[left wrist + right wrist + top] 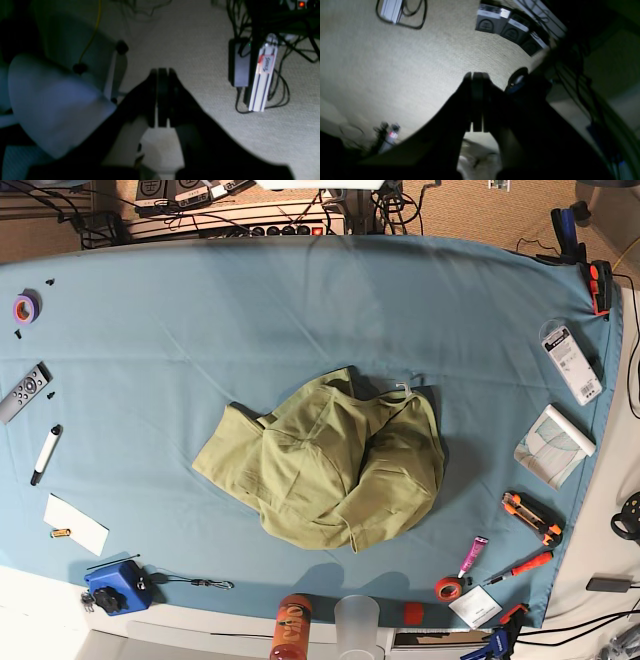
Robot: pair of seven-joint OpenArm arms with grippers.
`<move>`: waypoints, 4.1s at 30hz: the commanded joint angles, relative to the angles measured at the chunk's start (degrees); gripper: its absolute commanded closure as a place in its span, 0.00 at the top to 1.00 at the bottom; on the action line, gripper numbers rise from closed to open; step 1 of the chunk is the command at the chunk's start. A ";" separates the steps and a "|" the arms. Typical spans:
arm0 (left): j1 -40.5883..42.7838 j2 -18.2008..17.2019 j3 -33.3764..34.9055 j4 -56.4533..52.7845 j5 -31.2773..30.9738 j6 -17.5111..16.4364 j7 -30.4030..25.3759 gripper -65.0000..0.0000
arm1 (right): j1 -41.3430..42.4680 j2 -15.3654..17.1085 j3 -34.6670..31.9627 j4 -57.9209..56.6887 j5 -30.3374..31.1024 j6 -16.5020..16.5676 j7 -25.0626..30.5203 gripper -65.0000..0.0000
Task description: Layout the t-shirt on the table in an organized manner, then fold the t-shirt properly
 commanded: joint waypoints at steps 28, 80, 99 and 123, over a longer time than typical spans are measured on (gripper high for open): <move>14.47 -0.72 -0.09 51.93 23.98 0.44 40.39 0.00 | -14.05 0.72 17.90 49.51 11.23 3.85 -16.68 0.00; -38.29 -2.69 0.02 31.50 2.60 -46.25 21.84 0.42 | 15.23 0.55 17.88 42.66 1.40 2.05 -17.03 0.36; -50.03 -6.32 14.21 21.73 12.11 -45.81 21.68 0.43 | 19.26 0.39 17.88 39.30 0.94 2.64 -15.76 0.36; -53.48 -5.70 19.87 15.43 12.72 -36.15 26.14 0.00 | 19.28 0.39 17.88 39.30 0.92 2.62 -15.32 0.36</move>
